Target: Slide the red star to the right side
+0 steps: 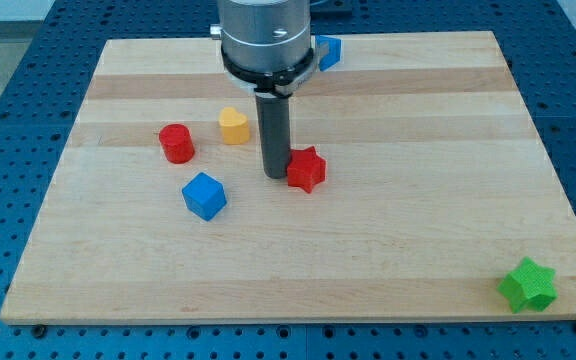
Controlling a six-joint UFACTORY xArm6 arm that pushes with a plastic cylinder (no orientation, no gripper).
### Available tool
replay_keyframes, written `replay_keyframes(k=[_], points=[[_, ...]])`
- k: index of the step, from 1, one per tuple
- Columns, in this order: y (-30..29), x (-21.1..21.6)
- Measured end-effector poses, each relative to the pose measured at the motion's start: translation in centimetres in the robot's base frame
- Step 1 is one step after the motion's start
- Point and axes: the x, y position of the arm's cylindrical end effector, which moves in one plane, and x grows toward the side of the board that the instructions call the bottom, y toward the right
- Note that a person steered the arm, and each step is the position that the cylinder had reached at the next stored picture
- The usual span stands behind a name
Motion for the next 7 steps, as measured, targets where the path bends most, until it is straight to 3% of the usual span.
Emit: replay_keyframes(k=[3,7], points=[[4.5,0.0],[5.4,0.0]])
